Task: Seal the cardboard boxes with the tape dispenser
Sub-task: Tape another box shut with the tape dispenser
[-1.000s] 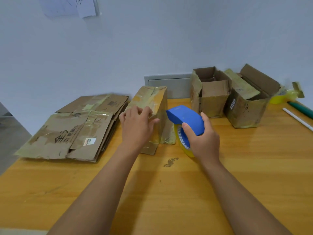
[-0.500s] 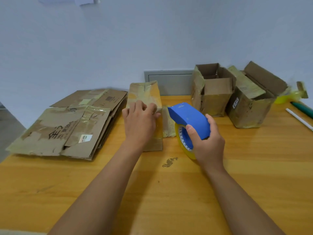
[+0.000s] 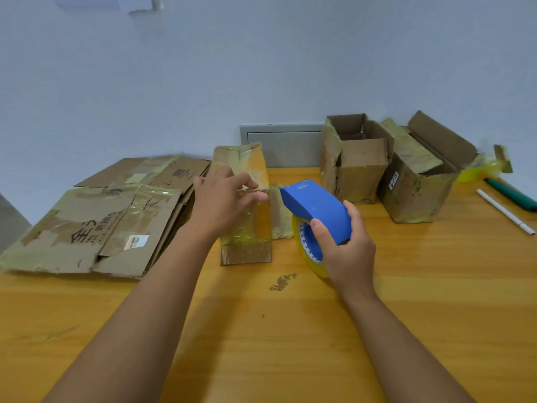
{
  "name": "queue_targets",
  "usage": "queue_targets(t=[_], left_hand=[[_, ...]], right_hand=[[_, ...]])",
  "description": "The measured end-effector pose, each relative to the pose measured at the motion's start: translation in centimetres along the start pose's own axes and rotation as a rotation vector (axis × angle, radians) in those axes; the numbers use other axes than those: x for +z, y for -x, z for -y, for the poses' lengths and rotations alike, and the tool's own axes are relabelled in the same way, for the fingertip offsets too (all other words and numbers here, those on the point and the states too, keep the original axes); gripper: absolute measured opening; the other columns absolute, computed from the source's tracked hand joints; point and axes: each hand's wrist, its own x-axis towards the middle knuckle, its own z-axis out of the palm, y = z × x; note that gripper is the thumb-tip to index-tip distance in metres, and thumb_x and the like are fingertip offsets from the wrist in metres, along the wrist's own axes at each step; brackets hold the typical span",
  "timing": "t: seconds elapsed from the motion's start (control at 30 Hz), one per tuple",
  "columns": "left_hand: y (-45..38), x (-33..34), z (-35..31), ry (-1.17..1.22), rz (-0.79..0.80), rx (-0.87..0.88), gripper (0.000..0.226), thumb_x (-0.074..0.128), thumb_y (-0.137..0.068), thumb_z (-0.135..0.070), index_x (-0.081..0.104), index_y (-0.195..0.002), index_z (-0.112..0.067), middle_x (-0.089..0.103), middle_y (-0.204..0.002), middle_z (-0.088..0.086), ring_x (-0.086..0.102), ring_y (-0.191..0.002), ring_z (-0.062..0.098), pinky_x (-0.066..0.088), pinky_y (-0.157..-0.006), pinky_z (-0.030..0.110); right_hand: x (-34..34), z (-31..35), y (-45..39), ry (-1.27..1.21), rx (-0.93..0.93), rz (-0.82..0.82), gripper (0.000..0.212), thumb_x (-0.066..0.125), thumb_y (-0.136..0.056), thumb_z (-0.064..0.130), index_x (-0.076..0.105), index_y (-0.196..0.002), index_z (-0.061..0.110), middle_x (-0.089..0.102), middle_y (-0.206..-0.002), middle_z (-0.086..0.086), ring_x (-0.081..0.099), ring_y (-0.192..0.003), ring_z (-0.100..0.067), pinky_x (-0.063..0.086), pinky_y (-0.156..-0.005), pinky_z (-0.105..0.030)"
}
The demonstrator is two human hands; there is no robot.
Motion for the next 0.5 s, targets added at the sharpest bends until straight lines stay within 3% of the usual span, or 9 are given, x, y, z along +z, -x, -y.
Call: queue_targets(t=[0.1,0.23,0.4,0.5], left_hand=[[0.8,0.7,0.1,-0.038,-0.131,0.088,0.043,0.06,-0.082,-0.062,0.073,-0.104,-0.028,0.044,-0.088,-0.008,0.034,-0.09,0.011,0.015,-0.079,0.032],[0.9,1.4,-0.8,-0.153,-0.213,0.071,0.043,0.058,-0.084,-0.061,0.072,-0.095,-0.022,0.051,-0.083,-0.003,0.049,-0.086,0.023,0.018,-0.076,0.034],[0.9,2.2,-1.9,-0.304,-0.192,-0.032,0.046,0.055,-0.089,-0.062,0.068,-0.097,-0.019,0.061,-0.091,0.002,0.054,-0.089,0.025,0.031,-0.08,0.039],[0.9,2.0,-1.7,-0.291,-0.151,-0.02,0.045,0.059,-0.087,-0.062,0.064,-0.107,-0.022,0.062,-0.101,0.0,0.053,-0.097,0.023,0.03,-0.086,0.038]], right_hand=[[0.1,0.0,0.0,0.005,-0.001,0.001,0.089,0.053,-0.076,0.075,0.044,-0.146,0.02,0.051,-0.12,0.015,0.054,-0.103,-0.006,0.049,-0.08,-0.022],[0.1,0.0,-0.1,0.003,-0.005,-0.004,0.089,0.053,-0.077,0.075,0.044,-0.146,0.021,0.05,-0.118,0.016,0.051,-0.1,-0.001,0.048,-0.078,-0.02],[0.1,0.0,-0.1,0.007,0.007,-0.002,0.087,0.054,-0.077,0.075,0.044,-0.145,0.022,0.051,-0.119,0.016,0.054,-0.104,-0.007,0.054,-0.083,-0.032],[0.0,0.0,0.0,0.011,0.005,-0.003,0.087,0.053,-0.077,0.076,0.044,-0.145,0.023,0.051,-0.12,0.015,0.055,-0.104,-0.008,0.054,-0.083,-0.031]])
